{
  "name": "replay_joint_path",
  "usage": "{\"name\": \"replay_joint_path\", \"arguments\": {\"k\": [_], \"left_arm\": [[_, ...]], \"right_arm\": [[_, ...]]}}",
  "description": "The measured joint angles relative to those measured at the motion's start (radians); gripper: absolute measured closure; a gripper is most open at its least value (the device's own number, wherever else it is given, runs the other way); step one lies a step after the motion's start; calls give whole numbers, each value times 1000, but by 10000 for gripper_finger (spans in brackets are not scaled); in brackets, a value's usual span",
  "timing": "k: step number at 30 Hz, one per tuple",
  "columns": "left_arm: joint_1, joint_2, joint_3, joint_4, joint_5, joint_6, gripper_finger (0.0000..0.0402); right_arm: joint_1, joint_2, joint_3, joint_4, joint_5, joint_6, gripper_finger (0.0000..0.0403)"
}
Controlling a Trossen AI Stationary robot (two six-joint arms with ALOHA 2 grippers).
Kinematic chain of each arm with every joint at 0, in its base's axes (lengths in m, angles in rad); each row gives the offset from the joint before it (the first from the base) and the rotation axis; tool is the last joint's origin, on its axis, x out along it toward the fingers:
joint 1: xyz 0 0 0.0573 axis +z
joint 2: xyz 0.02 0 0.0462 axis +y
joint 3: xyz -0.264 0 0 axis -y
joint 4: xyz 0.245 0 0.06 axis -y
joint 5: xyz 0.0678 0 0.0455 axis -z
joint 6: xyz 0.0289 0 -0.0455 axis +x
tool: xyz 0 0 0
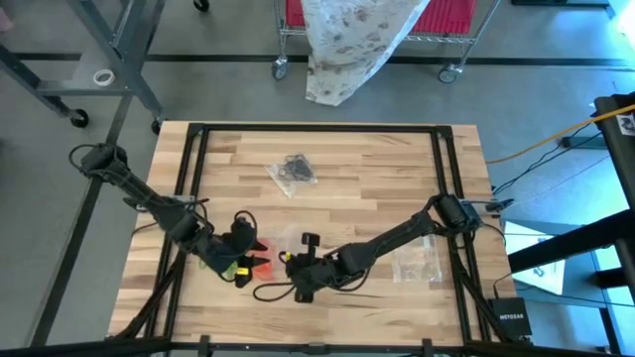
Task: Sort rubber bands
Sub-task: Put the orange rubber band into the transparent zip bag
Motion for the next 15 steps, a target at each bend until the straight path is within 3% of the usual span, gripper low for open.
{"name": "replay_joint_path", "arguments": {"k": [10,15], "left_arm": [[-61,0,0,0,-102,-12,243],[-53,0,0,0,-108,21,243]], "right_arm": [[-12,0,-6,5,37,55,403],[-34,0,-6,0,-37,76,403]]}}
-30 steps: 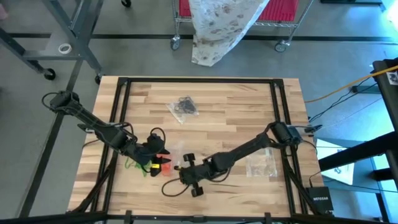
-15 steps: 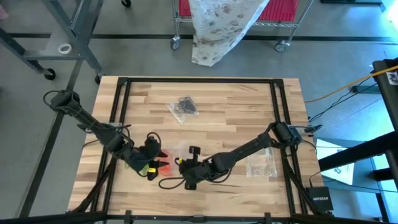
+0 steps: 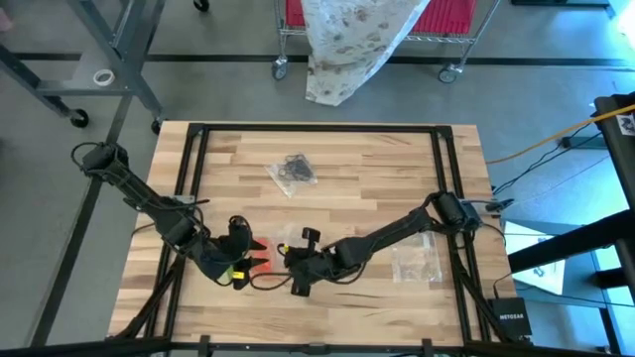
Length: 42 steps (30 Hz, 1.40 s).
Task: Sort rubber bands
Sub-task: Put the orange rubber band into the transparent zip bag
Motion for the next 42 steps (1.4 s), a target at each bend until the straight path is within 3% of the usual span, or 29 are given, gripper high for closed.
{"name": "replay_joint_path", "arguments": {"k": [7,11,20,26,32,38,42], "left_arm": [[1,0,0,0,0,2,243],[1,0,0,4,0,2,243],[1,1,0,7,0,1,243],[0,1,0,8,1,4,243],[4,1,0,8,1,10,243],[4,1,0,8,1,9,243],[4,1,0,9,1,9,243]], "right_arm": [[29,13,-1,67,-255,57,402],[27,24,-2,77,-254,60,381],[30,88,-2,43,-254,-58,246],[26,130,-1,33,-244,-61,216],[28,143,1,37,-255,-60,258],[29,148,2,46,-274,-50,380],[29,127,0,18,-269,-22,388]]}}
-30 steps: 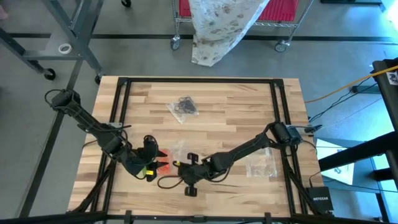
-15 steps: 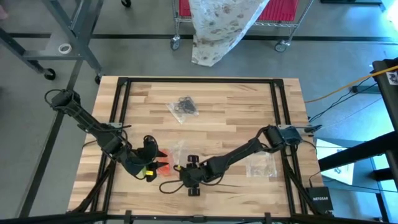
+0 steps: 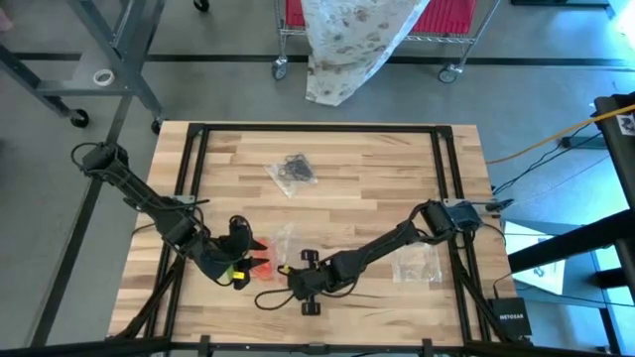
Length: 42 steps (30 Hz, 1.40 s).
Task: Sort rubber bands
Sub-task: Put the orange rubber band into the transparent zip bag
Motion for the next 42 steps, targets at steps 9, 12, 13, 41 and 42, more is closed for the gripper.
{"name": "replay_joint_path", "arguments": {"k": [9,12,13,41,42], "left_arm": [[0,0,0,7,0,-7,243],[0,0,0,19,0,-8,243],[0,0,0,26,0,-8,243],[-25,0,0,32,39,-106,243],[-40,0,0,24,42,-129,243]], "right_arm": [[-5,-106,-1,-123,93,108,399],[-18,-106,-2,-117,127,151,401],[-25,-106,-2,-110,131,163,401],[-130,-128,-1,-50,99,230,242],[-124,-135,-1,-72,99,222,235]]}}
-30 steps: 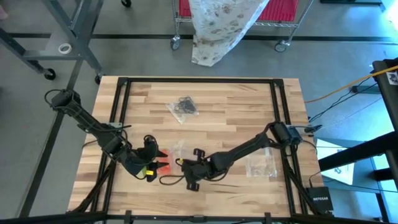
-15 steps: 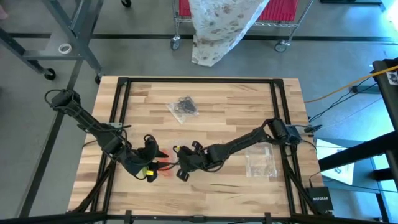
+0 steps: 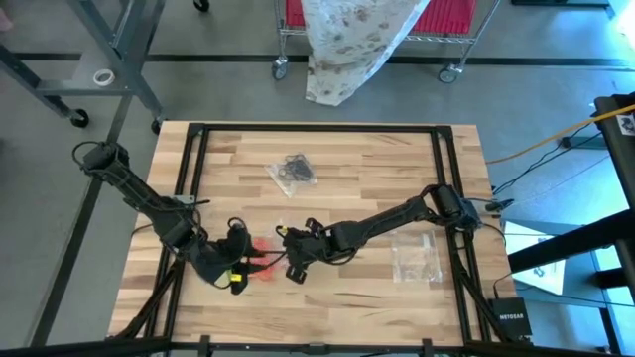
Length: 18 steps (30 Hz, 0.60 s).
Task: Sort rubber bands
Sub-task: Put the orange rubber band into the transparent zip bag
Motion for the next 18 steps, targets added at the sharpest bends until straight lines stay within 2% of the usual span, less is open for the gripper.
{"name": "replay_joint_path", "arguments": {"k": [6,9,11,15,18], "left_arm": [[-88,1,0,-36,-9,-104,243],[-125,3,0,-48,-9,-138,243],[-149,3,0,-46,-26,-133,243],[-184,3,0,-48,-128,-64,243],[-184,3,0,-51,-146,-32,243]], "right_arm": [[59,-37,0,-132,19,-49,219],[99,-63,1,-143,57,-88,219],[125,-68,1,-123,90,-137,219],[161,-67,1,-62,199,-179,219],[157,-68,1,-33,234,-179,219]]}}
